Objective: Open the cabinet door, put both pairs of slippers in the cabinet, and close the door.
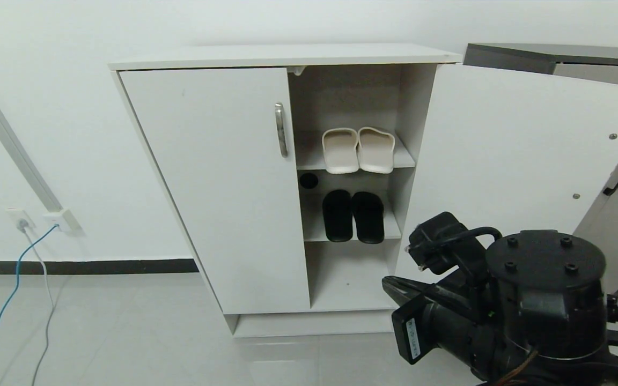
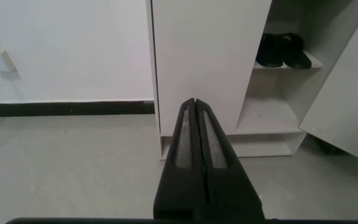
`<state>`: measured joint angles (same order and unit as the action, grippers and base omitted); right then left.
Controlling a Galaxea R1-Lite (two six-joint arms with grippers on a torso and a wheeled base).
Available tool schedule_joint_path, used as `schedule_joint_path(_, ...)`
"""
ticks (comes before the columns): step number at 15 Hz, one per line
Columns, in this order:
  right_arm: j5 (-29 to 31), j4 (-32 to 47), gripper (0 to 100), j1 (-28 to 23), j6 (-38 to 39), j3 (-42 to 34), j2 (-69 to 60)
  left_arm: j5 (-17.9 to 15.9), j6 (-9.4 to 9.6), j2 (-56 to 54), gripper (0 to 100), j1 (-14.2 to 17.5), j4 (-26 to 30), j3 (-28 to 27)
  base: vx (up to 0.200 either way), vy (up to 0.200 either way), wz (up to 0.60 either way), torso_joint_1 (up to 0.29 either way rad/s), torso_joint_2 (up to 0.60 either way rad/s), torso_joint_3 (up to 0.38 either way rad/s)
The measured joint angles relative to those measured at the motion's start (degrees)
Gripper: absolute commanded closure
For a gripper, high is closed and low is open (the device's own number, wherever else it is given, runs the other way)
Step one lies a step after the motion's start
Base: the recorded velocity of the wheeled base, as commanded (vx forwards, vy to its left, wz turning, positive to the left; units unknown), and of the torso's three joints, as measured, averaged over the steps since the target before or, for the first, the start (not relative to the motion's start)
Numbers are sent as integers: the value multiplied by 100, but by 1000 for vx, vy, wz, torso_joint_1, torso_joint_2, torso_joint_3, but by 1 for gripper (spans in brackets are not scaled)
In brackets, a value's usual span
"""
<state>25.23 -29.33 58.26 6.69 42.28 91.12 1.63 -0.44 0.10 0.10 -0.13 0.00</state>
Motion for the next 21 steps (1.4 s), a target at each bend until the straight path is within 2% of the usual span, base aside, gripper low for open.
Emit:
schedule_joint_path(3,-4,0,100,11,-2,-6,0,2,0,0,100,-2,11,2,0,0,0,-1,-186,-320)
schedule_joint_path(9,0,0,100,-7,-27,-20,2,0,0,0,100,0,-2,0,0,0,0,62,-500,-367)
schedule_joint_path(21,-2,0,100,0,-32,-27,11,0,1,0,100,0,-2,0,0,0,0,152,-480,-328)
